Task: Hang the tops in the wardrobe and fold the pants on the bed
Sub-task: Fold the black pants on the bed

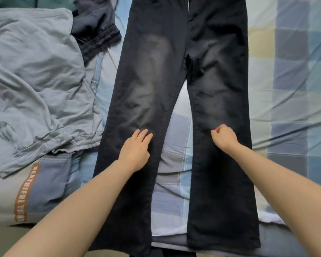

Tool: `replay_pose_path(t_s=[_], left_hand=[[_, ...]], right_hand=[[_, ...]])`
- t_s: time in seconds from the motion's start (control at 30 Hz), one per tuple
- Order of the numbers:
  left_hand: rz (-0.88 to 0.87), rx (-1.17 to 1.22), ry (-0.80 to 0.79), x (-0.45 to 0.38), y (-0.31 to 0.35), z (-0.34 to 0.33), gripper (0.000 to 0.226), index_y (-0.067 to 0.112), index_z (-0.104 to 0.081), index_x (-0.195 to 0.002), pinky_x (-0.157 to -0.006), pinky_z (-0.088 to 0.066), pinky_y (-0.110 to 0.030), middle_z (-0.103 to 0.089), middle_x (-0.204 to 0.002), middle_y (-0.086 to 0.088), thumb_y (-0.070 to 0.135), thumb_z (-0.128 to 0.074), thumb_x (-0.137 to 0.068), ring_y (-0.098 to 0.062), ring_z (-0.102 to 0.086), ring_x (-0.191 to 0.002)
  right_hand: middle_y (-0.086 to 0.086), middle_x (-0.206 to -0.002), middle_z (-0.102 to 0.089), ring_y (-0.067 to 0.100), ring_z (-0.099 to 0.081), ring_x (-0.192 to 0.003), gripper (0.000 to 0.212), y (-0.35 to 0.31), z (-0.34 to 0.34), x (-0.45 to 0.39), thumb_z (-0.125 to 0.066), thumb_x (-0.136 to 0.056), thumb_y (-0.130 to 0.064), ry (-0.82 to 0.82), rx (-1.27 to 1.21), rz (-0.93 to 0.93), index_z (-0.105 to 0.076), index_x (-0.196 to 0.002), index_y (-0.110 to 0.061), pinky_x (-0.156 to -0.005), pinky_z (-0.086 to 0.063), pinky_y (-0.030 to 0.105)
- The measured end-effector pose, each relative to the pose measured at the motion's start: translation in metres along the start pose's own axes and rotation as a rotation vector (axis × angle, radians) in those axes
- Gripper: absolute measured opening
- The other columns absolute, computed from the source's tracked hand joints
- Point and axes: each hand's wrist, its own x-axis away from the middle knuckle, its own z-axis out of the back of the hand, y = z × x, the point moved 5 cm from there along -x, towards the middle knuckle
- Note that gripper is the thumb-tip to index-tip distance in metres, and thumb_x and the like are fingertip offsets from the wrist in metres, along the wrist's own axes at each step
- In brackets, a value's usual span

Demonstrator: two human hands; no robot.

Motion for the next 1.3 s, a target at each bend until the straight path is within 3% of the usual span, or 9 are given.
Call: replay_pose_path(t_s=[0.2, 0.4, 0.5, 0.6, 0.83, 0.97, 1.07, 1.17, 1.3], left_hand=[[-0.143, -0.1, 0.021, -0.102, 0.041, 0.024, 0.065, 0.023, -0.004, -0.157, -0.121, -0.008, -0.044, 0.009, -0.164, 0.006, 0.037, -0.036, -0.102, -0.023, 0.009, -0.151], [-0.183, -0.121, 0.022, -0.159, 0.06, 0.054, 0.063, 0.019, -0.006, -0.156, -0.12, -0.004, -0.049, 0.003, -0.164, 0.005, 0.043, -0.031, -0.103, -0.02, 0.006, -0.151], [-0.145, 0.123, -0.044, -0.178, 0.067, 0.075, 0.057, 0.023, -0.02, -0.153, -0.12, -0.005, -0.052, -0.025, -0.16, 0.003, 0.045, -0.033, -0.102, -0.019, -0.016, -0.148], [-0.028, 0.704, -0.092, -0.195, 0.068, 0.105, 0.063, 0.029, -0.022, -0.153, -0.119, -0.016, -0.042, -0.037, -0.153, 0.008, 0.059, -0.028, -0.098, -0.018, -0.035, -0.14], [0.26, 1.553, 0.041, -0.23, 0.025, 0.175, 0.055, 0.022, -0.063, -0.118, -0.092, -0.048, -0.041, -0.066, -0.118, 0.003, 0.066, -0.043, -0.092, -0.023, -0.066, -0.103], [0.402, 1.32, 0.245, -0.246, -0.027, 0.172, 0.031, 0.014, -0.065, -0.114, -0.065, -0.046, -0.03, -0.068, -0.106, -0.009, 0.018, -0.073, -0.084, -0.022, -0.06, -0.087], [0.461, 1.146, 0.287, -0.249, -0.055, 0.156, 0.031, 0.012, -0.064, -0.116, -0.056, -0.044, -0.026, -0.067, -0.102, -0.011, 0.017, -0.07, -0.086, -0.022, -0.058, -0.075], [0.447, 1.086, 0.256, -0.248, -0.065, 0.14, 0.03, 0.016, -0.061, -0.119, -0.078, -0.05, -0.035, -0.066, -0.112, -0.009, 0.026, -0.063, -0.091, -0.027, -0.061, -0.094], [0.258, 1.092, 0.237, -0.241, -0.053, 0.134, 0.018, 0.013, -0.059, -0.107, -0.068, -0.045, -0.03, -0.07, -0.093, -0.01, 0.025, -0.059, -0.093, -0.017, -0.059, -0.076]], right_hand=[[0.029, -0.138, -0.041, 0.044, -0.041, -0.125, 0.067, 0.07, 0.062, -0.082, -0.049, -0.091, -0.039, 0.197, -0.232, -0.356, -0.035, -0.135, 0.009, -0.105, -0.033, 0.046], [0.001, -0.061, -0.056, 0.016, -0.05, -0.049, 0.033, 0.057, 0.077, -0.115, -0.052, -0.094, -0.043, -0.029, -0.744, -0.258, -0.054, -0.08, -0.012, -0.058, -0.041, 0.027], [0.009, -0.111, -0.069, 0.021, -0.066, -0.09, 0.019, 0.011, 0.095, -0.115, -0.055, -0.095, -0.018, -0.033, -0.922, 0.004, -0.063, -0.111, -0.012, -0.087, -0.053, 0.037], [-0.007, -0.115, -0.068, 0.013, -0.065, -0.104, 0.042, -0.059, 0.112, -0.096, -0.05, -0.09, 0.003, -0.061, -0.956, 0.317, -0.06, -0.119, -0.027, -0.088, -0.053, 0.027], [-0.001, -0.152, -0.038, 0.018, -0.034, -0.14, 0.071, -0.216, 0.058, -0.052, -0.05, -0.088, -0.011, -0.178, -0.323, 0.693, -0.022, -0.152, -0.024, -0.114, -0.026, 0.026], [0.014, -0.127, -0.06, 0.029, -0.058, -0.114, 0.061, -0.257, 0.012, -0.047, -0.048, -0.095, -0.032, -0.545, 0.017, 0.646, -0.029, -0.148, -0.01, -0.098, -0.045, 0.033], [0.013, -0.094, -0.07, 0.032, -0.065, -0.091, 0.029, -0.285, 0.039, -0.087, -0.043, -0.092, -0.021, -0.232, 0.15, 0.706, -0.067, -0.095, -0.004, -0.079, -0.052, 0.034], [0.014, -0.116, -0.06, 0.034, -0.058, -0.099, 0.037, -0.31, 0.087, -0.139, -0.04, -0.091, -0.008, 0.129, 0.127, 0.651, -0.056, -0.124, -0.015, -0.083, -0.048, 0.036], [0.019, -0.132, -0.038, 0.032, -0.051, -0.084, 0.078, -0.348, 0.086, -0.172, -0.032, -0.09, 0.006, 0.051, 0.548, 0.769, -0.014, -0.15, -0.041, -0.073, -0.043, 0.036]])
